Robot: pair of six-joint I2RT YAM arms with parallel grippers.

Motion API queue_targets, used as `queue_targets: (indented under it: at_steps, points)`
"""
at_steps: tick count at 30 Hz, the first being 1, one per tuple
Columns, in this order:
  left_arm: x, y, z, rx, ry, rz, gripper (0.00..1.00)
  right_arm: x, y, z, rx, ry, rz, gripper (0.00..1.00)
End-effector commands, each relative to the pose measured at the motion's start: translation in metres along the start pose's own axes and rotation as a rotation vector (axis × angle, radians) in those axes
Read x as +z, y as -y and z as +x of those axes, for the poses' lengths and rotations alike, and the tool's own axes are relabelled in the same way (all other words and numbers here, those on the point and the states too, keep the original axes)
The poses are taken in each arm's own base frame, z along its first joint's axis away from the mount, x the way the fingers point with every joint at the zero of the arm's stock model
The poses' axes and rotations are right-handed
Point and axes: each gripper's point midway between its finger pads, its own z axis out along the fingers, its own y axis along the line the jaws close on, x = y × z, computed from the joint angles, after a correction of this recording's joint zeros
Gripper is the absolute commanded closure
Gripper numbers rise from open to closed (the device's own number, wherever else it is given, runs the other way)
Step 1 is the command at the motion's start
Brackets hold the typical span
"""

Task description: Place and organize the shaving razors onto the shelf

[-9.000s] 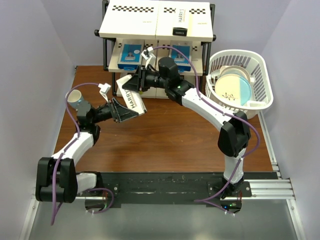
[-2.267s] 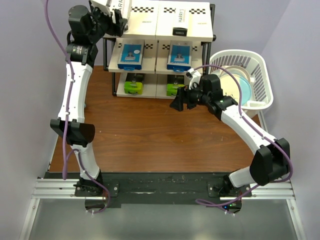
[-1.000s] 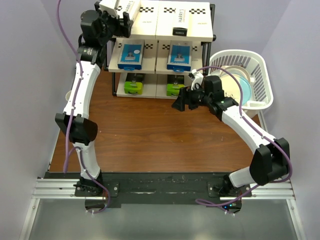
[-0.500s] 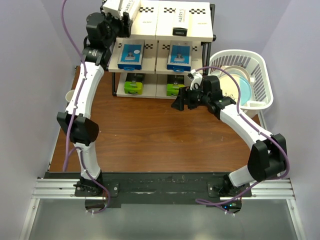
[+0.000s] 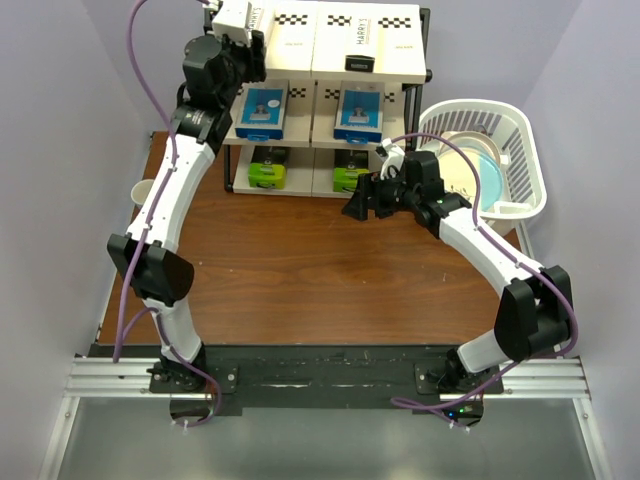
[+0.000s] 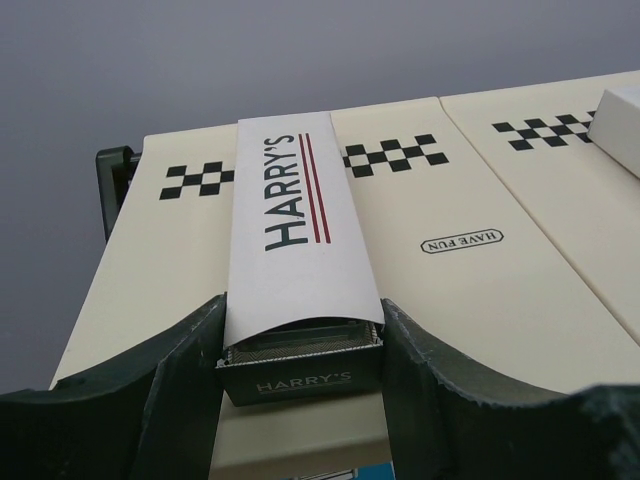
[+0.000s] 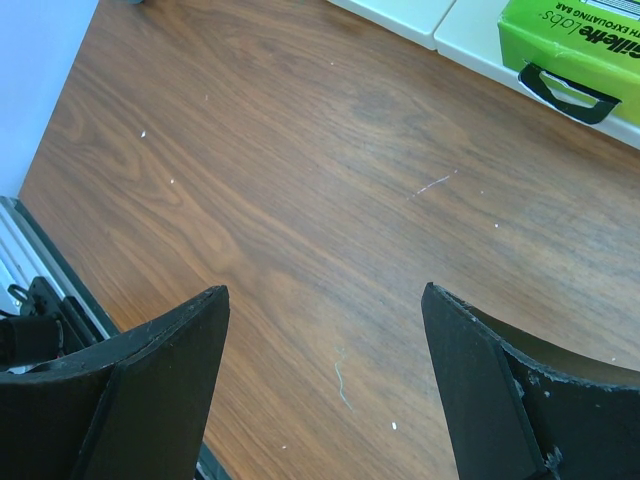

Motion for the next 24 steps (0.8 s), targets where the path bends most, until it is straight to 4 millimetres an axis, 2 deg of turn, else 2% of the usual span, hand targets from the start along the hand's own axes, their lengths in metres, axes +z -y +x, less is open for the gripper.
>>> queue_targets:
  at_steps: [1, 9, 11, 12, 13, 14, 16, 17, 18, 20, 21, 23, 24]
  points:
    - [-0.010, -0.008, -0.017, 0.015, 0.034, -0.063, 0.43, 0.001, -0.004, -0.017, -0.010, 0.047, -0.019, 0.18]
    - [-0.001, -0.011, -0.006, 0.015, 0.018, -0.084, 0.41, 0.000, -0.003, -0.017, -0.010, 0.049, -0.012, 0.18]
    - [0.000, -0.007, -0.004, 0.008, 0.018, -0.072, 0.34, 0.000, -0.003, -0.017, -0.013, 0.050, -0.011, 0.18]
    - [0.000, -0.006, -0.006, 0.008, 0.022, -0.060, 0.29, -0.001, -0.004, -0.018, -0.014, 0.051, -0.011, 0.18]
    - [-0.001, -0.004, -0.010, 0.001, 0.031, -0.050, 0.18, -0.001, -0.004, -0.019, -0.018, 0.054, -0.012, 0.18]
    - [-0.004, 0.002, -0.016, -0.006, 0.046, -0.016, 0.14, -0.002, -0.005, -0.019, -0.019, 0.051, -0.014, 0.18]
    - [-0.017, 0.006, -0.040, -0.022, 0.085, 0.023, 0.07, -0.005, -0.006, -0.023, -0.035, 0.057, -0.016, 0.17]
    - [-0.025, 0.014, -0.051, -0.018, 0.104, 0.076, 0.00, -0.006, -0.007, -0.024, -0.044, 0.059, -0.018, 0.17]
    - [-0.041, 0.013, -0.071, -0.016, 0.137, 0.086, 0.00, -0.008, -0.009, -0.028, -0.055, 0.067, -0.021, 0.16]
    - [-0.062, 0.019, -0.088, 0.003, 0.160, 0.147, 0.00, -0.014, -0.012, -0.032, -0.084, 0.073, -0.026, 0.16]
    - [-0.083, 0.016, -0.102, 0.008, 0.185, 0.151, 0.00, -0.017, -0.017, -0.037, -0.109, 0.082, -0.039, 0.16]
    - [-0.103, 0.003, -0.114, 0.035, 0.212, 0.145, 0.00, -0.025, -0.023, -0.042, -0.138, 0.094, -0.050, 0.15]
    - [-0.121, -0.021, -0.125, 0.029, 0.235, 0.105, 0.00, -0.029, -0.028, -0.048, -0.161, 0.106, -0.061, 0.15]
